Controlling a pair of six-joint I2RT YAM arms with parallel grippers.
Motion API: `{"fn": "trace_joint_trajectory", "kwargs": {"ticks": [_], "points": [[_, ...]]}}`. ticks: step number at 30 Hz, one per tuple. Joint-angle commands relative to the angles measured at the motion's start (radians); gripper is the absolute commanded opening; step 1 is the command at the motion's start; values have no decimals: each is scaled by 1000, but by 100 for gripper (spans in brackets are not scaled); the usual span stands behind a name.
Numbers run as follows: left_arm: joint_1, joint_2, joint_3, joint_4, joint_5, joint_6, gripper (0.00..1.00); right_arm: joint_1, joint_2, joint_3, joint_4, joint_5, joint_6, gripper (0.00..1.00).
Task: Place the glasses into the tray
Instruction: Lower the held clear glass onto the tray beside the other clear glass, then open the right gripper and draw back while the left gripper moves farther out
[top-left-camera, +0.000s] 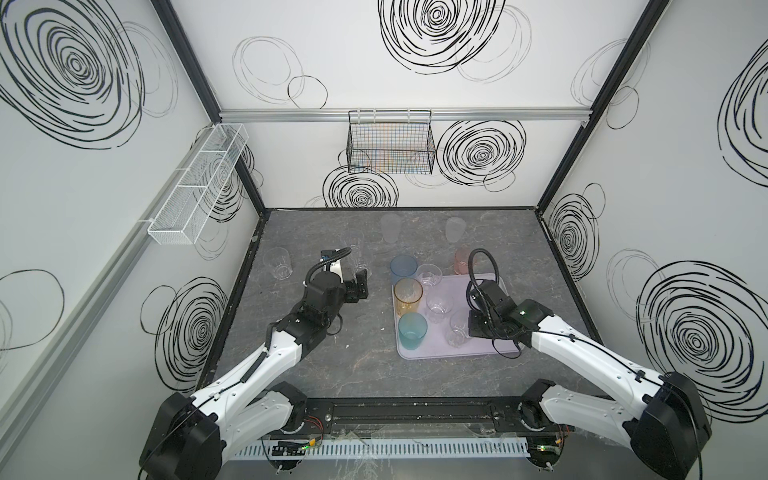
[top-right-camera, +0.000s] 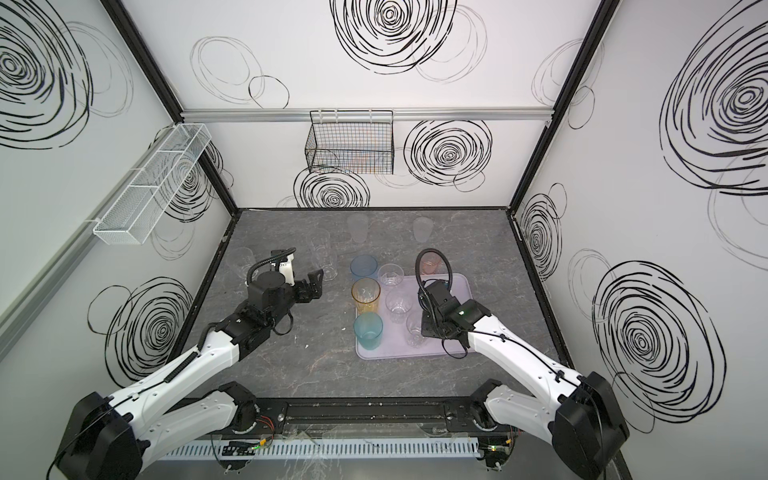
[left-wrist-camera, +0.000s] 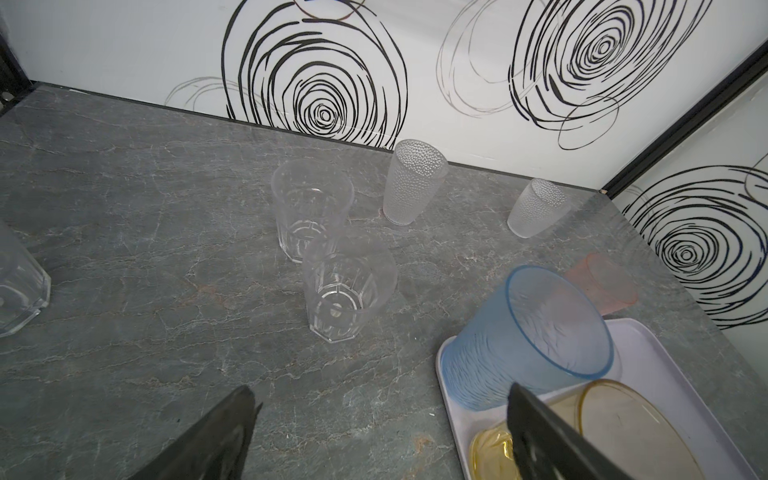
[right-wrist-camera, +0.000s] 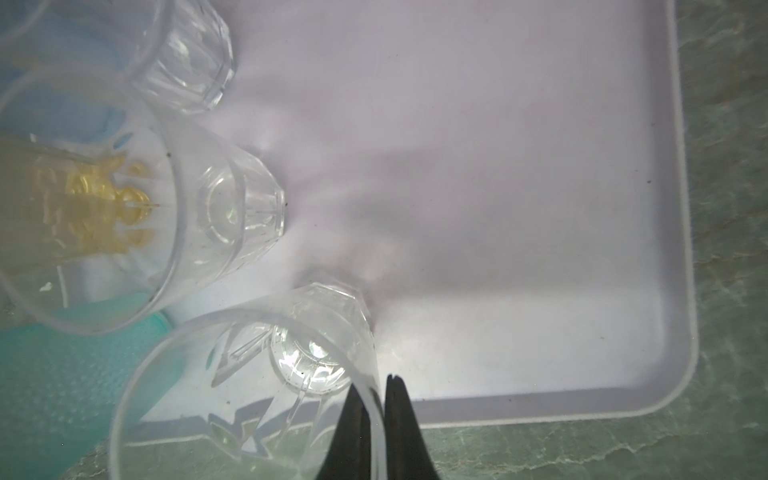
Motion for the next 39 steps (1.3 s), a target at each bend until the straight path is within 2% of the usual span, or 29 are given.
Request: {"fn": "trace_joint_trajectory", "kwargs": {"ticks": [1,14,23,28,30,32,36,39], "points": [[12,6,-15,46,-12,-20,97,62,32,40,6,88,65,7],[15,9,-13,39,-17,-21,97,124,121,87,82,84,97,11],[20,10,-12,40,-14,-21,97,111,112,111,71,-37,59,21],[23,10,-13,39,-7,-26,97,87,95,118,84,-116,31,34],[21,6,-12,36,-15,-25,98,68,87,143,104,-144,-18,39],[6,5,-13,34,-37,-19,99,38,84,165,105,-126,-44,42],[-35,24,4,17,-73,2,99,-76,77,179,150,-148,-82,49],[-52,31,10,17,-80,4,98,-170,70,146,264,-192,-114,62]]}}
